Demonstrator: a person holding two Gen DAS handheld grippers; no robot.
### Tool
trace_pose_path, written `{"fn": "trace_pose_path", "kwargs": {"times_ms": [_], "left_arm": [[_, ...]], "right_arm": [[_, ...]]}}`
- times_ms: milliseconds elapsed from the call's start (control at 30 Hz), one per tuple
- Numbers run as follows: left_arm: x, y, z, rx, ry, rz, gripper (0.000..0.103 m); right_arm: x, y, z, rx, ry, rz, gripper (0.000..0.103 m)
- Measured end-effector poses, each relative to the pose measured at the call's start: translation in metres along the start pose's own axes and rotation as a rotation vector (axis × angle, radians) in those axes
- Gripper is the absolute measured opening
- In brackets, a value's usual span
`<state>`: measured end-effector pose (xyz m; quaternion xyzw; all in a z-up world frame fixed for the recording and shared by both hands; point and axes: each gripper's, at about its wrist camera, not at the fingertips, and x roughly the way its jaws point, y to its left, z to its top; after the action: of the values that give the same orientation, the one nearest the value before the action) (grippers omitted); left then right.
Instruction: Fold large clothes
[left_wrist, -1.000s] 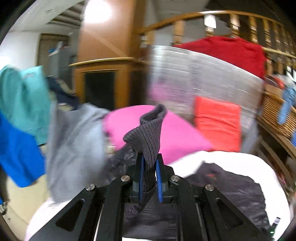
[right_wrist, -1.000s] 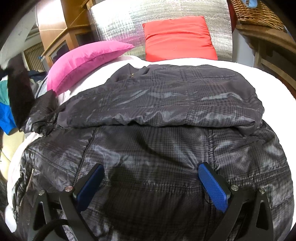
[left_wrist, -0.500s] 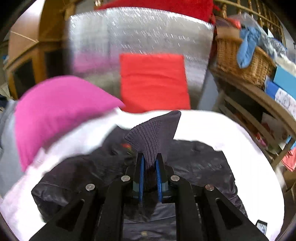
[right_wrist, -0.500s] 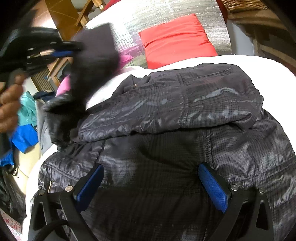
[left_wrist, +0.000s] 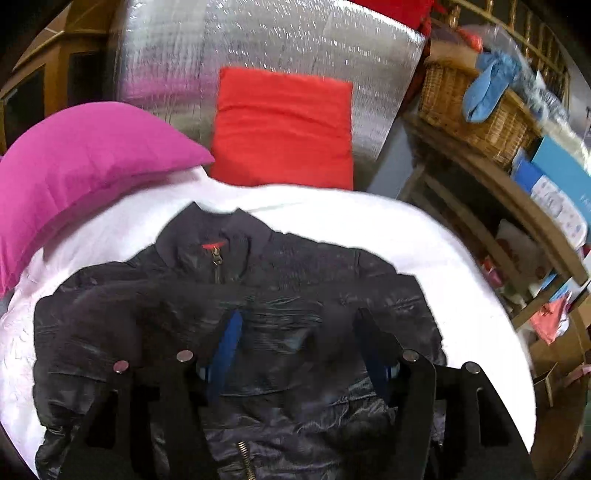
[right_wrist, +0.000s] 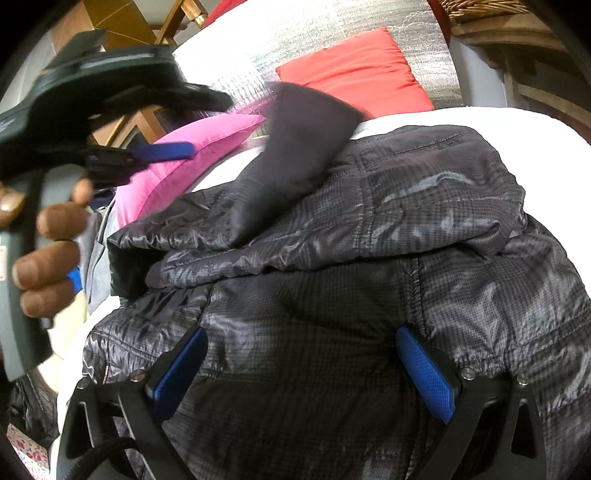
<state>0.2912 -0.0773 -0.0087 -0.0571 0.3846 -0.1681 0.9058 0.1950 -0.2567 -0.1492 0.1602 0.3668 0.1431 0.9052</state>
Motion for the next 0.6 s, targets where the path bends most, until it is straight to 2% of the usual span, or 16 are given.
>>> {"fn": "trace_pose_path", "kwargs": {"times_ms": [67,167,367,400,433,500,600], "left_arm": [[-0.020,0.015,-0.005,-0.036,-0.043,-0.007,0.064],[-0.043,0.044,-0.022,-0.098,-0.107,0.021,0.064],[-0.073,0.127,-0.069,-0.279,-0.186,0.202,0.065],[-0.076,0.140,-0.074,-0.298,-0.199,0.238,0.065],[-0.079,0.151,-0.077,-0.316,-0.208,0.269,0.065],[-0.082,0.170,-0.081,-0.355,-0.226,0.306,0.065],[-0.081,0.191,-0.083,-0.419,-0.245,0.309,0.065]], "right_arm": [[-0.001,0.000,0.000,-0.002,0.001,-0.003,0.103],[-0.001,0.001,0.000,-0.005,0.004,-0.008,0.103],[-0.003,0.000,0.006,0.023,0.044,-0.004,0.103],[-0.007,0.000,0.010,0.051,0.067,0.008,0.102],[-0.010,0.000,0.014,0.078,0.078,0.022,0.097],[-0.023,-0.002,0.032,0.163,0.065,0.083,0.092],[-0.023,-0.011,0.064,0.295,0.037,0.154,0.092]]}}
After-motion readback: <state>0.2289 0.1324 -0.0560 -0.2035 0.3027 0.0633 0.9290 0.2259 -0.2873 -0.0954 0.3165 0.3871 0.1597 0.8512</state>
